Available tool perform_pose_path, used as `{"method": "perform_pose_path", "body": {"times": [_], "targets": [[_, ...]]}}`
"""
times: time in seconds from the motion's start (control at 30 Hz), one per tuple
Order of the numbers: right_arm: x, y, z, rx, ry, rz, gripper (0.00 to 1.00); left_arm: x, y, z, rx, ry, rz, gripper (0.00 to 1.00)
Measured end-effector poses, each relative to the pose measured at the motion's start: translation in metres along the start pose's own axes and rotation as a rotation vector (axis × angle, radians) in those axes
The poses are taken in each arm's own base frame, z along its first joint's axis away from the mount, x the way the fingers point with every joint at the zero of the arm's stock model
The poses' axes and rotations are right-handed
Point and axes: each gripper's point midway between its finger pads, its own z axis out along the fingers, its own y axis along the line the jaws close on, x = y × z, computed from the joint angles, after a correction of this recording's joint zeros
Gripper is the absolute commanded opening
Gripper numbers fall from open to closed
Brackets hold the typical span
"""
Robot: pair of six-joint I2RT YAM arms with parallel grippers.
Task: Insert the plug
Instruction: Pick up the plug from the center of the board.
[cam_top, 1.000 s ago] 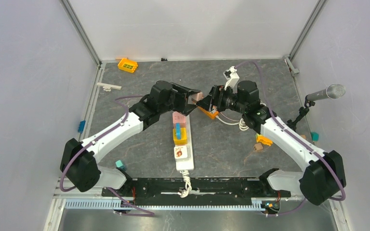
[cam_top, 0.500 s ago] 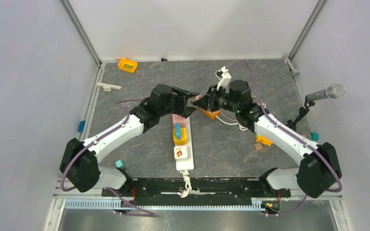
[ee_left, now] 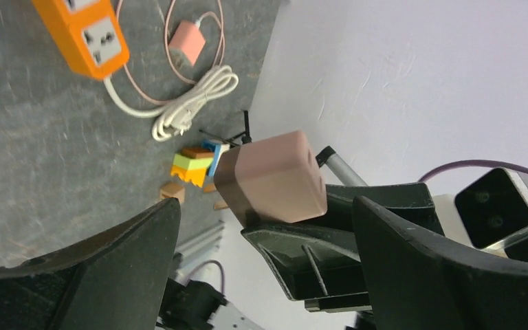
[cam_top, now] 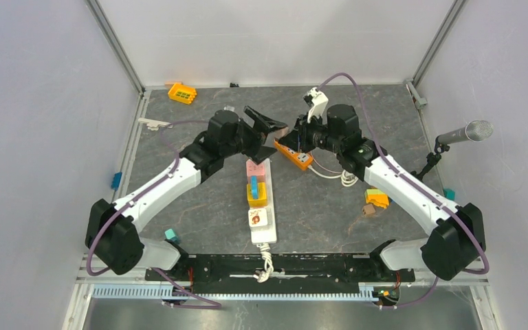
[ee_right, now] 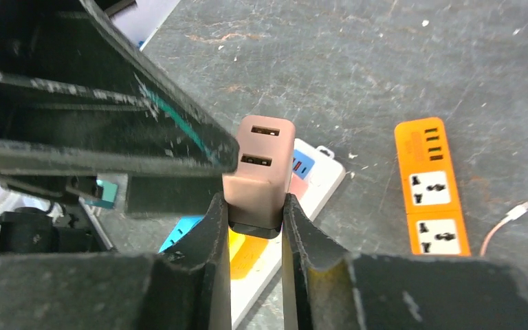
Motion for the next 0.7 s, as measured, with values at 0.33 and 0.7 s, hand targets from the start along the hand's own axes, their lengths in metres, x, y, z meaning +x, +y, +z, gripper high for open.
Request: {"method": "perform_pose_path", "body": {"times": [0.33, 0.7], "targets": [[-0.011, -0.009, -0.024, 0.028, 0.026, -0.254, 0.0, -0.035, -0.042, -0.037, 0.032, -0.101, 0.559, 1.0], [0.011, 0.015, -0.046, -0.157, 0.111, -0.448, 0.0, 0.002, -0.022, -0.08, 0.211, 0.171, 1.397, 0.95]]}}
